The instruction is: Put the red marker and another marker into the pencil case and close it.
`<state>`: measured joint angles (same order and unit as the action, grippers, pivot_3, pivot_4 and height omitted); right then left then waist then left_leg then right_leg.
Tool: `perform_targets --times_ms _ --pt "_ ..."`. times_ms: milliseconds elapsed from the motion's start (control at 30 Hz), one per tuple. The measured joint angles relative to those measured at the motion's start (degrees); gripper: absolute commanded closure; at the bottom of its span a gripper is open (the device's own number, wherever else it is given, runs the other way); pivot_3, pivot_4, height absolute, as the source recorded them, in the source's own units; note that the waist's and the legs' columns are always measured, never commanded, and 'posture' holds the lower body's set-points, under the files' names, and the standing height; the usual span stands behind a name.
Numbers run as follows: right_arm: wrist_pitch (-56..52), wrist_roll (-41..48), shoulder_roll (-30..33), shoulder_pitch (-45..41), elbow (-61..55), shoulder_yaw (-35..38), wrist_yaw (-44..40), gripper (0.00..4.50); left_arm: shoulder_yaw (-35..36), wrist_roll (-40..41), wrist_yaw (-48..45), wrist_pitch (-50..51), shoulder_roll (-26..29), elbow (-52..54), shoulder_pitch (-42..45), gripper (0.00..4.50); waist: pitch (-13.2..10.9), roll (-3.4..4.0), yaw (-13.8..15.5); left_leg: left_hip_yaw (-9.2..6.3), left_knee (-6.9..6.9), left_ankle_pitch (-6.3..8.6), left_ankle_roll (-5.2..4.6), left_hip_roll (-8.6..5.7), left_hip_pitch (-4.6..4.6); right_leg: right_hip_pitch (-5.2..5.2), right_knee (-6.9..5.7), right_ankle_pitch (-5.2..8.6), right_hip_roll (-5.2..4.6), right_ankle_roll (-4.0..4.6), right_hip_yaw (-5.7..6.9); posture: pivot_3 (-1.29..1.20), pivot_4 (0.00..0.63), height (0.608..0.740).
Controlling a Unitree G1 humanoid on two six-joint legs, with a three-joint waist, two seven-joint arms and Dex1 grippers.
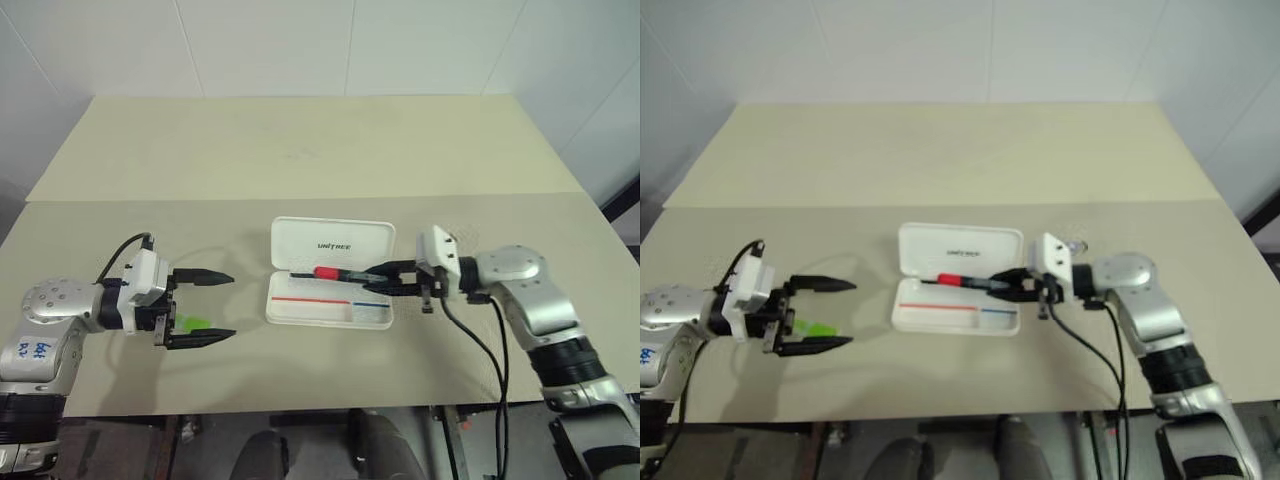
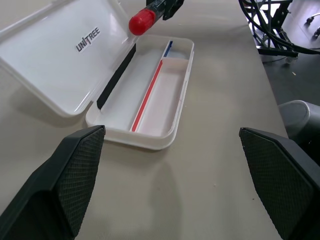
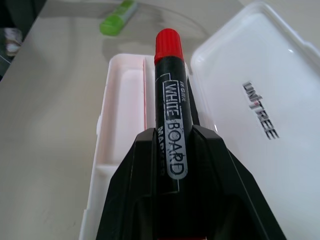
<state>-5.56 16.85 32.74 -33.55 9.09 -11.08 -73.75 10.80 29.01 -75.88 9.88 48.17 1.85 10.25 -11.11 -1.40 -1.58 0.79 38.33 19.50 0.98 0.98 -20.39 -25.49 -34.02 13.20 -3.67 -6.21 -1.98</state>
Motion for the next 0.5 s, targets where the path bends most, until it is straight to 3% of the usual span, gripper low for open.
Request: perform_targets --times_ms 500 --pt "9.7 -6.2 -5.6 -5.8 13.7 -2.3 -1.4 3.86 0.3 0.1 3.5 0.3 -0.1 3.5 -1.9 0.0 0.0 0.01 -0.2 0.19 -0.04 0.0 0.04 0.04 -0.01 -0.01 0.03 0.01 0.03 0.01 0.05 0.0 0.15 0.74"
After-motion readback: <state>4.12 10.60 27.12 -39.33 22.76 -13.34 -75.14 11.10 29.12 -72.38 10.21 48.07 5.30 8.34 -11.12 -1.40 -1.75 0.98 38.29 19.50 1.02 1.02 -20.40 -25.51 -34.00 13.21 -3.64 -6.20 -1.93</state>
